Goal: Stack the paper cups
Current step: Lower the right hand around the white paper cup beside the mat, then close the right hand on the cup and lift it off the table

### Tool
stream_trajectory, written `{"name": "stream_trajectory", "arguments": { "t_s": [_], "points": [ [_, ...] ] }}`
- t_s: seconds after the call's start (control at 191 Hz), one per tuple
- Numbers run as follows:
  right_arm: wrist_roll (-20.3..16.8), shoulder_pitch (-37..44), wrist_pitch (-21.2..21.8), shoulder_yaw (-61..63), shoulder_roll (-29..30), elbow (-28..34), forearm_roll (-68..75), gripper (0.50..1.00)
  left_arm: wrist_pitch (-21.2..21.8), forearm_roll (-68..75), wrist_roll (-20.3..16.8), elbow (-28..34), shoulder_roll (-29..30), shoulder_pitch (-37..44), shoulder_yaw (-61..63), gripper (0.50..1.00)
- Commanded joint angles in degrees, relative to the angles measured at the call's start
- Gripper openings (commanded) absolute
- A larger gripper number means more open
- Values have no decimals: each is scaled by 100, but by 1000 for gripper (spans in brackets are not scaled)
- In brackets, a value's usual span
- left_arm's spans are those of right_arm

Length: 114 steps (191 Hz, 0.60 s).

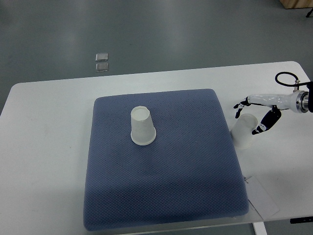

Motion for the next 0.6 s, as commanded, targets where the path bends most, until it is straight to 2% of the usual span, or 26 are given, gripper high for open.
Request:
{"name": "stream_trajectory", "arguments": {
  "t_s": [0.0,0.325,0.593],
  "points": [
    [2,-5,-93,-108,33,-11,-6,907,0,0,1,0,0,0,0,1000],
    [2,-5,-120,-134,86,-90,-6,893,0,0,1,0,0,0,0,1000],
    [2,-5,-111,-161,147,-196,-6,815,0,0,1,0,0,0,0,1000]
  ]
}}
